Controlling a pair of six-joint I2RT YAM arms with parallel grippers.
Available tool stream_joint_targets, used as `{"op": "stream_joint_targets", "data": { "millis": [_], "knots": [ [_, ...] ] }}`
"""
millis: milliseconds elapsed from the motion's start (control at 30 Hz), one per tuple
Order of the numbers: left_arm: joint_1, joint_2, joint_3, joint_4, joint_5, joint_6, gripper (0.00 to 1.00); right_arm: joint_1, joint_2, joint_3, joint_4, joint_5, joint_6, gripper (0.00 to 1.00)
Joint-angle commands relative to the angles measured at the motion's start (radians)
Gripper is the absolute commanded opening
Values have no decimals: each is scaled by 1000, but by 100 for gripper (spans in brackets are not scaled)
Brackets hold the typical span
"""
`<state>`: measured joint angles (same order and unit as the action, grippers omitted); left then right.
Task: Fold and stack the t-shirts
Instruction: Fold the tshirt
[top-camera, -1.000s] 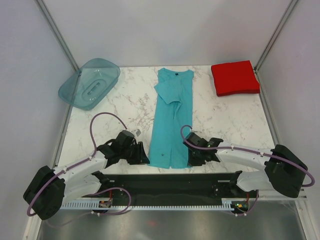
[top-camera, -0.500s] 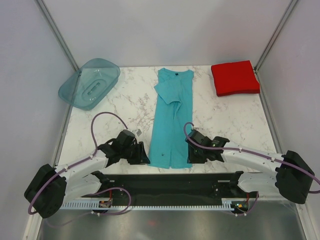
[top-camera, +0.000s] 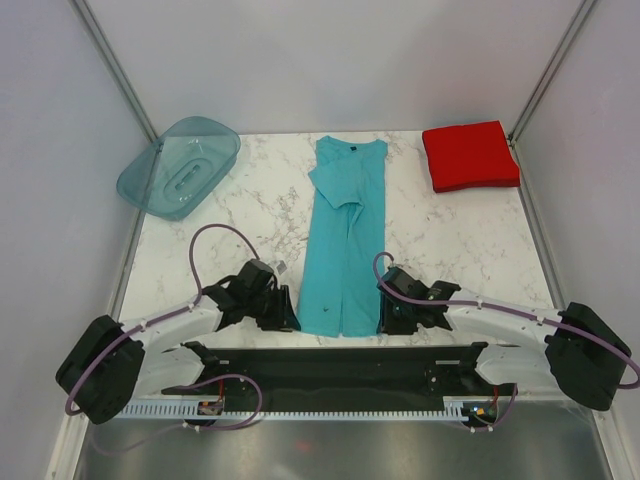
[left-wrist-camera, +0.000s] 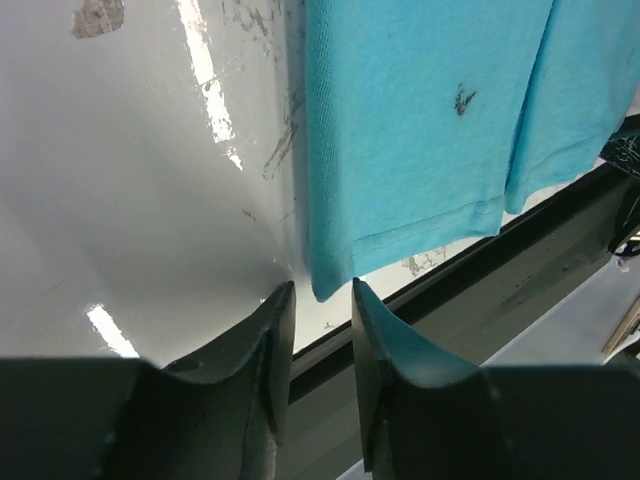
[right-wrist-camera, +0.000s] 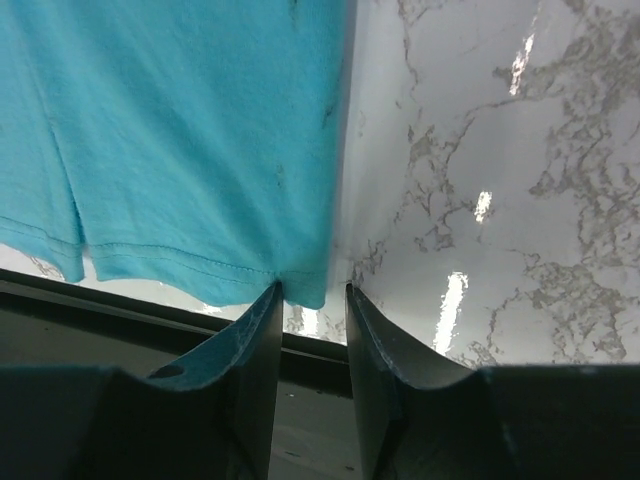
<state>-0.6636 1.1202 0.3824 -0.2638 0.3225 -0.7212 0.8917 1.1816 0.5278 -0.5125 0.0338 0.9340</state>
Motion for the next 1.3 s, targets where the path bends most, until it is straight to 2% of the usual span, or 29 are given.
{"op": "stream_joint_targets", "data": {
  "millis": [0,133,267,333,367,400,967,1267],
  "knots": [
    [-5,23,3,55,41,32,35,-5,-7,-34,40,-5,22,38],
    [-5,10,-8,69,52,22,22,-5,-36,-40,39,-5,28,29],
    [-7,-5,-8,71,59,5,3,-5,-57,-38,34,-6,28,14],
    [-8,-13,-10,71,67,-1,2,-4,-65,-35,25,-9,26,8],
    [-10,-19,-8,72,67,-6,2,-4,-68,-34,22,-9,26,1],
    [-11,-22,-8,72,69,-10,2,-4,-79,-31,17,-11,25,0],
    [-45,-30,-43,126,75,-96,2,-4,-154,-48,-8,12,28,0],
    [-44,88,78,129,53,-87,2,-5,-36,58,-9,64,-34,0]
  ]
}}
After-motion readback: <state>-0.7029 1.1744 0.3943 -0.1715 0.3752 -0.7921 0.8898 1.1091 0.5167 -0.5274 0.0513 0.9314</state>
